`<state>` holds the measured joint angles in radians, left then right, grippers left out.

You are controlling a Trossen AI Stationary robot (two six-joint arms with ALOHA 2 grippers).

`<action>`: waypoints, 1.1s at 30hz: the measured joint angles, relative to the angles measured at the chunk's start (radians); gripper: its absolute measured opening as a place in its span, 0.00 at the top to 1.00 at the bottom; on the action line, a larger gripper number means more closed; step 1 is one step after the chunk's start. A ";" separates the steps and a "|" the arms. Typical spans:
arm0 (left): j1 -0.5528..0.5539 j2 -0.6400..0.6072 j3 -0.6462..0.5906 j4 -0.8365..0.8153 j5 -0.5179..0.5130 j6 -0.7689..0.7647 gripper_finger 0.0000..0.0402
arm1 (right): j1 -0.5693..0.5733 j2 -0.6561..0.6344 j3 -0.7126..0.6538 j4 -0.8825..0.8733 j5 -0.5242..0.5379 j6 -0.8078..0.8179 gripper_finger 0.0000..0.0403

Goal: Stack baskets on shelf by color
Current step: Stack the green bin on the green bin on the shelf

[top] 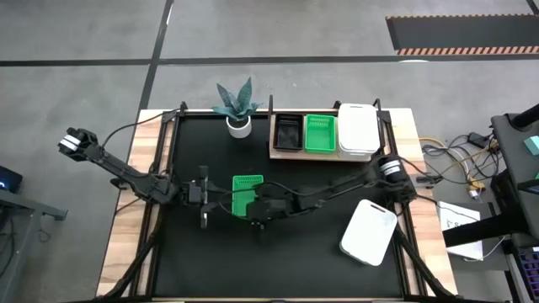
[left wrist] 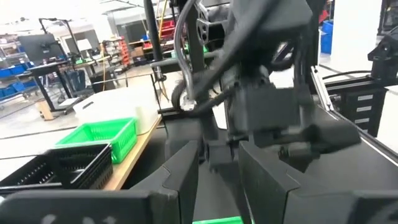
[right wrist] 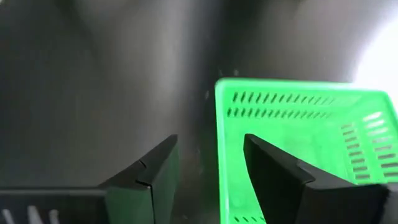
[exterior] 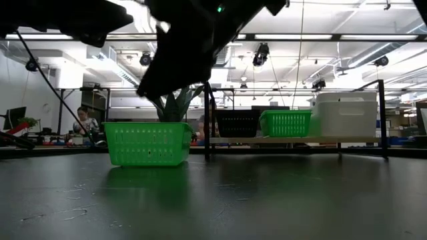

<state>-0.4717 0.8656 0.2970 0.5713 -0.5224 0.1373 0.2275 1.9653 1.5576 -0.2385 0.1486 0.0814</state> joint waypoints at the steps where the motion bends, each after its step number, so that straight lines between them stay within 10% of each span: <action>1: 0.000 -0.003 -0.004 -0.002 0.000 -0.001 0.75 | -0.004 0.019 0.021 -0.026 0.000 -0.001 0.57; 24: 0.000 -0.001 -0.018 -0.002 0.001 -0.025 0.75 | -0.028 0.146 0.167 -0.178 0.009 -0.015 0.57; 33: 0.000 -0.001 -0.018 -0.002 0.002 -0.025 0.75 | -0.028 0.146 0.123 -0.071 0.006 -0.041 0.76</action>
<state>-0.4717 0.8650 0.2794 0.5690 -0.5209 0.1120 0.1993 2.1116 1.6807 -0.3095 0.1546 0.0407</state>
